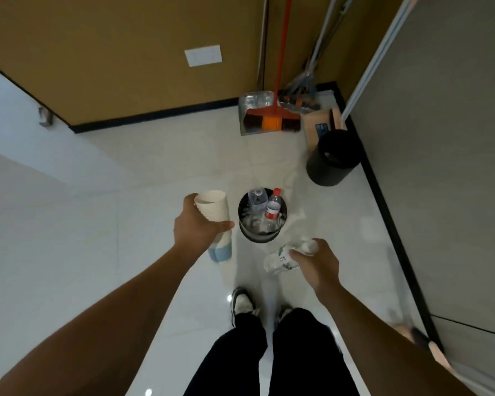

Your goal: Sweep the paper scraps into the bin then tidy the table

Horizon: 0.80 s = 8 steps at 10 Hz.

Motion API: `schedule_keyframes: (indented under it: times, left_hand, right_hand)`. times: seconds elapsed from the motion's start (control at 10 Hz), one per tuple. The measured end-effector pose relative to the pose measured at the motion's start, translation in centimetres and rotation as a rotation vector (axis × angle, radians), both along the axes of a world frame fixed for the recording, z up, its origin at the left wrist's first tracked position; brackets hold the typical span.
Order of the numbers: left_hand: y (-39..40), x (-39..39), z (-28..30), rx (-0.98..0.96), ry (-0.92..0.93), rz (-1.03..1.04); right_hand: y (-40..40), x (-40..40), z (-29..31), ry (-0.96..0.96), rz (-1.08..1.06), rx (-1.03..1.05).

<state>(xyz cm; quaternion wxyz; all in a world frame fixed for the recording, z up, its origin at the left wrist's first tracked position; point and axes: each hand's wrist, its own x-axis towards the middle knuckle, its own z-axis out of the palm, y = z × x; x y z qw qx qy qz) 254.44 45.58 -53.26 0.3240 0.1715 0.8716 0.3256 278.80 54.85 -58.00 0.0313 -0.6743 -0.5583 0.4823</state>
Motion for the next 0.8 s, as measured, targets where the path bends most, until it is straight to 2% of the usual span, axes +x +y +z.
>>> schedule_keyframes:
  times: [0.2, 0.5, 0.6, 0.7, 0.8]
  left_hand:
    - [6.4, -2.4, -7.7, -0.043, -0.011, -0.002]
    - [14.8, -2.7, -24.0, -0.045, 0.041, -0.023]
    - [15.9, -2.6, -28.2, -0.146, 0.038, -0.074]
    - [16.0, -2.9, -29.8, -0.329, -0.025, -0.151]
    - [16.6, -3.9, -28.8, -0.433, -0.089, -0.223]
  right_hand:
    - [6.4, -5.0, -7.9, -0.049, 0.034, 0.013]
    - [14.5, -10.6, -25.7, -0.117, 0.130, -0.028]
    - [15.4, -10.5, -29.1, -0.129, 0.176, -0.132]
    - [15.8, -9.9, -29.9, -0.140, 0.186, -0.185]
    - [16.6, -9.7, -28.6, -0.179, 0.167, -0.224]
